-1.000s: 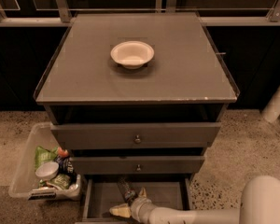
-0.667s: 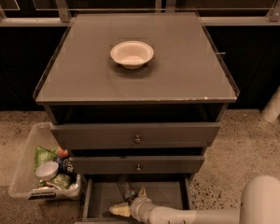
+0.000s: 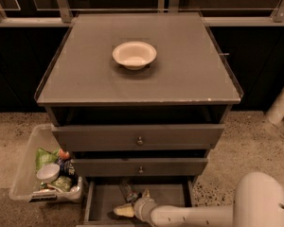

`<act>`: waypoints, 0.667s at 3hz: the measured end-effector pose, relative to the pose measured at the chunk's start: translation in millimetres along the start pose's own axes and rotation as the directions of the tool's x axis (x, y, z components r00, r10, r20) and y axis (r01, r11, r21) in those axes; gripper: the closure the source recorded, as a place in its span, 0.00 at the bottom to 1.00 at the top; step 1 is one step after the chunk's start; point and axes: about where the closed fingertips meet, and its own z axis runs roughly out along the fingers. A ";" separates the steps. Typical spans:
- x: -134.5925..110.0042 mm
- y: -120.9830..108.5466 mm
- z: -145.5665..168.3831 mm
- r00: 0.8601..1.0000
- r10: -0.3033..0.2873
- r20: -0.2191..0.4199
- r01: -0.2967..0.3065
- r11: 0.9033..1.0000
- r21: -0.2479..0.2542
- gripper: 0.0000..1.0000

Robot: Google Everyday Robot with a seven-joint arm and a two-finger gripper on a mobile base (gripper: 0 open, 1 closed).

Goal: Pick water bottle from bottom drawer and place on counter

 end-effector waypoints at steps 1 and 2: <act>9.1 -19.1 30.7 0.999 -0.018 -0.046 0.019 1.000 0.017 0.00; 9.3 -34.9 56.6 0.997 -0.045 -0.060 0.048 0.998 0.050 0.00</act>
Offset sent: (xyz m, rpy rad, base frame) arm 0.0742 -0.0005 -0.0737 -0.1485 -0.0080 -0.0049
